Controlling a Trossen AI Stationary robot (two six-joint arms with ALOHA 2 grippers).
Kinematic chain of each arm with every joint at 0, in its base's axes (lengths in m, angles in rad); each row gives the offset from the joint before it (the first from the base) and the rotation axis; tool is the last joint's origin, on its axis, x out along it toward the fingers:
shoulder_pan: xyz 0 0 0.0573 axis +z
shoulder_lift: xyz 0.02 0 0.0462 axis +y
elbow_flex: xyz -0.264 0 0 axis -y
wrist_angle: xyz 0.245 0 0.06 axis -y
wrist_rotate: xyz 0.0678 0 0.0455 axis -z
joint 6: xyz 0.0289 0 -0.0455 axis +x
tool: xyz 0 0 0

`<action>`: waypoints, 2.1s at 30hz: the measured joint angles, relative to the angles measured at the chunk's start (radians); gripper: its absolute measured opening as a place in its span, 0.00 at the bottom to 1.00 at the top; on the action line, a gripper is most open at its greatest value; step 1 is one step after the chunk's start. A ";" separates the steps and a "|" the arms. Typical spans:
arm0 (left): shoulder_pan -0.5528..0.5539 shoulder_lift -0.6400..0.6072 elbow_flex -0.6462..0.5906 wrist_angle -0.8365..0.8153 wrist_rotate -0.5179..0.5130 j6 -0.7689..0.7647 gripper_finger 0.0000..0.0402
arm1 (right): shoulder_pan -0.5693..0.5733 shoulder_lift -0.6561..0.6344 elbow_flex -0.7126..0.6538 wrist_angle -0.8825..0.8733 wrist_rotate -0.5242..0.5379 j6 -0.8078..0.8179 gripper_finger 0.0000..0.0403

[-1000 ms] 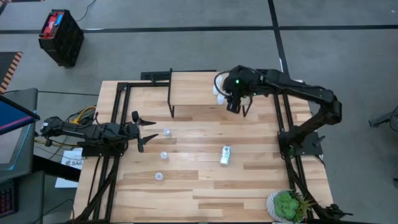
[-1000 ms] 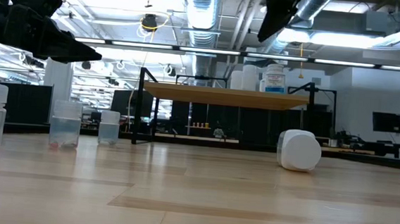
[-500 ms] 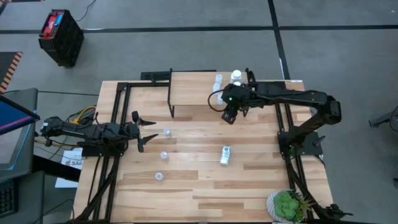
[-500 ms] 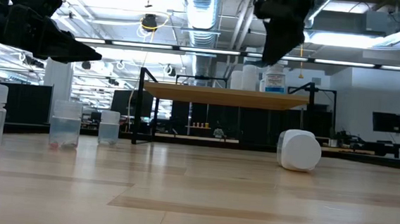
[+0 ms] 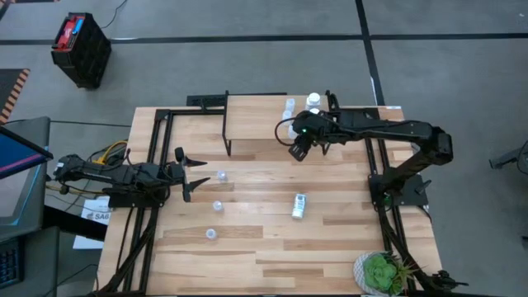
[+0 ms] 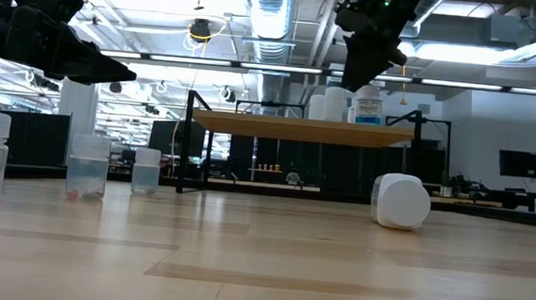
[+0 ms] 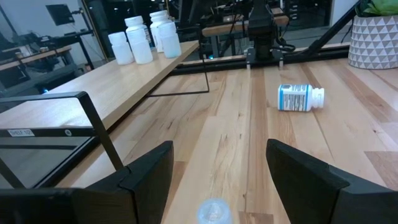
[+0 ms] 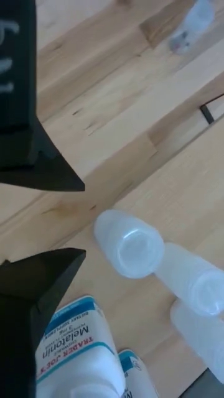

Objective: Pick and place medicine bottles onto shelf by color
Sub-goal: Adjust the small white pill bottle on the shelf, then move the white pill bottle to the center of the table

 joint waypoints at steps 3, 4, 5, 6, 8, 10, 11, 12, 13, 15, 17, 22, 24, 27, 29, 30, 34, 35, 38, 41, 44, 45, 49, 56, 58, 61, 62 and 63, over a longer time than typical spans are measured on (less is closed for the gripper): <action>0.000 0.000 0.000 0.000 0.000 0.000 0.61 | -0.005 0.013 0.001 0.001 0.001 0.021 0.36; 0.000 0.000 0.000 0.000 0.000 0.000 0.61 | -0.004 0.028 0.001 0.010 0.003 0.027 0.34; 0.000 0.000 0.000 0.000 0.000 0.000 0.61 | -0.005 0.037 -0.001 0.009 0.003 0.032 0.32; 0.000 0.000 0.000 0.000 0.000 0.000 0.61 | -0.006 0.042 -0.003 -0.003 0.003 0.033 0.30; 0.000 0.000 0.000 0.000 0.000 0.000 0.61 | -0.011 0.067 0.004 0.022 0.004 0.033 0.26; 0.000 0.000 0.000 0.005 0.001 0.000 0.61 | -0.022 0.094 0.001 0.014 0.002 0.031 0.23; 0.000 0.000 0.000 0.008 0.001 0.000 0.61 | -0.025 0.109 0.000 0.007 0.000 0.023 0.22; 0.000 -0.001 0.000 0.005 0.001 0.000 0.61 | -0.026 0.120 -0.002 0.013 0.001 0.014 0.21; 0.000 -0.002 0.000 -0.001 0.001 0.000 0.61 | -0.028 0.129 -0.001 0.028 0.000 0.010 0.20; 0.000 -0.001 0.001 0.002 0.001 0.000 0.61 | -0.036 0.140 0.000 0.033 0.001 0.002 0.19; 0.000 -0.001 0.001 0.001 -0.001 0.001 0.61 | -0.039 0.147 0.000 0.031 -0.010 -0.010 0.18; 0.000 0.000 0.001 0.002 -0.002 0.001 0.61 | -0.030 0.122 0.000 0.029 -0.028 -0.010 0.18; 0.000 0.000 0.001 0.003 -0.002 0.002 0.61 | -0.017 0.090 0.001 0.035 -0.028 -0.010 0.18; 0.000 0.000 0.001 0.000 -0.003 0.002 0.61 | 0.021 0.035 0.001 0.026 -0.053 0.010 0.18; 0.000 0.000 0.001 0.000 -0.003 0.002 0.61 | 0.054 -0.002 0.001 0.013 -0.106 0.025 0.18; 0.000 0.000 0.001 0.000 -0.003 0.002 0.61 | 0.076 -0.018 0.001 0.003 -0.133 0.037 0.18; 0.000 0.000 0.001 0.000 -0.005 0.002 0.61 | 0.183 -0.061 0.001 -0.077 -0.208 0.081 0.18; 0.000 0.000 0.001 0.000 -0.005 0.002 0.61 | 0.217 -0.068 0.001 -0.110 -0.210 0.095 0.18; 0.000 0.000 0.001 0.000 -0.002 0.002 0.61 | 0.326 -0.084 0.001 -0.234 -0.206 0.186 0.18; 0.000 0.000 0.001 0.000 0.000 -0.028 0.61 | 0.440 -0.087 0.001 -0.315 -0.130 0.333 0.18; 0.000 0.000 0.001 0.007 0.001 -0.110 0.61 | 0.552 -0.083 0.001 -0.376 -0.048 0.483 0.18; 0.000 0.000 0.001 0.014 0.001 -0.139 0.61 | 0.587 -0.082 -0.001 -0.391 -0.014 0.532 0.18; 0.000 0.003 0.021 0.054 0.085 -0.192 0.61 | 0.683 -0.076 -0.051 -0.390 0.107 0.744 0.18; -0.001 0.201 0.164 0.076 0.166 -0.182 0.61 | 0.709 -0.065 -0.168 -0.364 0.127 1.008 0.18; 0.000 0.300 0.219 0.083 0.168 -0.170 0.61 | 0.709 -0.067 -0.189 -0.335 0.127 1.017 0.18; -0.001 0.466 0.304 0.069 0.192 -0.162 0.61 | 0.700 -0.066 -0.217 -0.265 0.127 1.000 0.18; 0.000 0.523 0.340 0.076 0.194 -0.161 0.61 | 0.701 -0.066 -0.221 -0.247 0.128 0.986 0.18; 0.000 0.580 0.371 0.081 0.202 -0.156 0.61 | 0.700 -0.066 -0.225 -0.232 0.129 0.974 0.18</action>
